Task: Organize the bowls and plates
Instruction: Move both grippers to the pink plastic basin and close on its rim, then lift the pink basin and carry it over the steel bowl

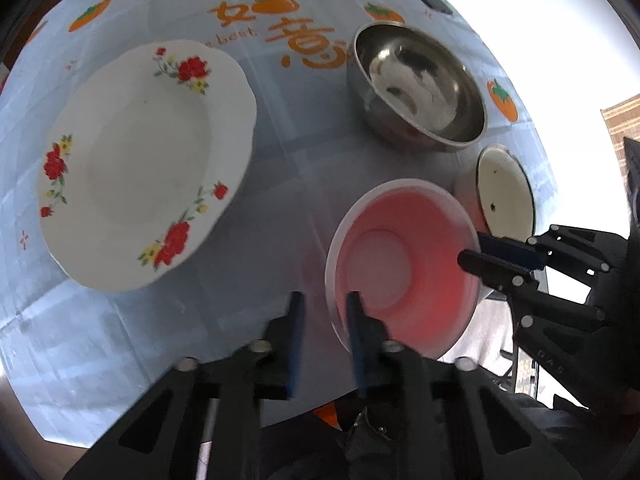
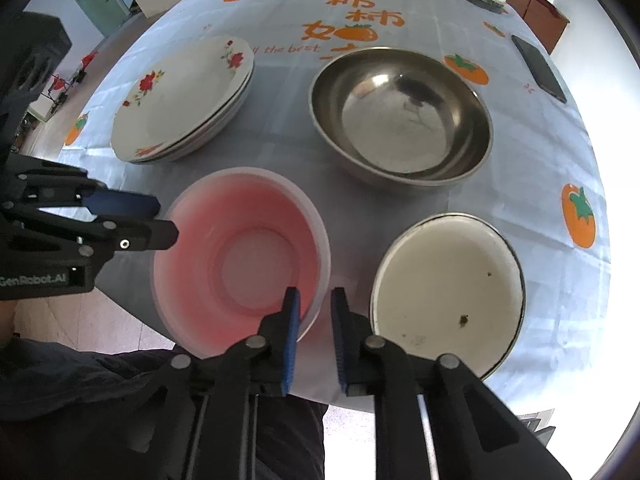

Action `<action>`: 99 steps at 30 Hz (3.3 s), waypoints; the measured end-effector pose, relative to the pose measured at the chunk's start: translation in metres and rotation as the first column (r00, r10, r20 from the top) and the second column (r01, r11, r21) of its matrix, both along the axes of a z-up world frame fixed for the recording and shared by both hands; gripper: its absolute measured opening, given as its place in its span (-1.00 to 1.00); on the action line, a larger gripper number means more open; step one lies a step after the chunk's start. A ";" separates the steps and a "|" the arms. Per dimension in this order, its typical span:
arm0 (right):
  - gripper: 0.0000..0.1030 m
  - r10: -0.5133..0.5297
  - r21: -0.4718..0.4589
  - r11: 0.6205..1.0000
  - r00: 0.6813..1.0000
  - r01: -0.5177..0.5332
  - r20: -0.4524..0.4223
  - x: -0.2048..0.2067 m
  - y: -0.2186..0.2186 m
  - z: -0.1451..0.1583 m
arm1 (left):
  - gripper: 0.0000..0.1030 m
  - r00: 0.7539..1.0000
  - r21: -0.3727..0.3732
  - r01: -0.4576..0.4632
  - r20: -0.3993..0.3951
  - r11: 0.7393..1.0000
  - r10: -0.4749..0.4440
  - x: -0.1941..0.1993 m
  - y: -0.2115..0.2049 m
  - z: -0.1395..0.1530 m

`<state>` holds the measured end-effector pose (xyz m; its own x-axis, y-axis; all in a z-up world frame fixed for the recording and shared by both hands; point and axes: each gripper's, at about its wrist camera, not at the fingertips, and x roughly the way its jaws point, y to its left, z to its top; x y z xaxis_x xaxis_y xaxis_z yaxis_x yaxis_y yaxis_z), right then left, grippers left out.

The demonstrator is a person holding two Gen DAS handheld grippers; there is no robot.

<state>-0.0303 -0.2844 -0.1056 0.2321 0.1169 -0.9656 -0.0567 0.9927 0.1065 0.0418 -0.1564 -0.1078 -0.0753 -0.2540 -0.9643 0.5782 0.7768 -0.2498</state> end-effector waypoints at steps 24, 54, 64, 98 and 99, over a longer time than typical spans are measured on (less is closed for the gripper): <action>-0.78 -0.002 0.047 0.999 0.997 -0.002 0.076 -0.003 -0.003 0.027 | -0.84 0.996 -0.024 -0.026 0.080 0.999 0.028 0.005 0.011 0.030; -0.78 0.001 0.063 0.998 0.989 -0.011 0.145 0.005 -0.005 0.054 | -0.85 0.988 -0.049 -0.047 0.142 0.998 0.054 0.011 0.010 0.058; -0.78 -0.021 0.072 0.997 0.984 0.009 0.177 0.010 -0.012 0.063 | -0.86 0.984 -0.065 -0.043 0.167 0.997 0.054 0.016 0.004 0.070; -0.77 -0.120 0.060 0.992 0.950 0.107 0.288 0.032 -0.070 0.097 | -0.86 0.973 -0.125 -0.002 0.227 0.992 0.031 0.040 -0.051 0.096; -0.77 -0.120 0.057 0.993 0.949 0.107 0.290 0.033 -0.071 0.098 | -0.85 0.975 -0.127 -0.005 0.220 0.992 0.033 0.041 -0.052 0.096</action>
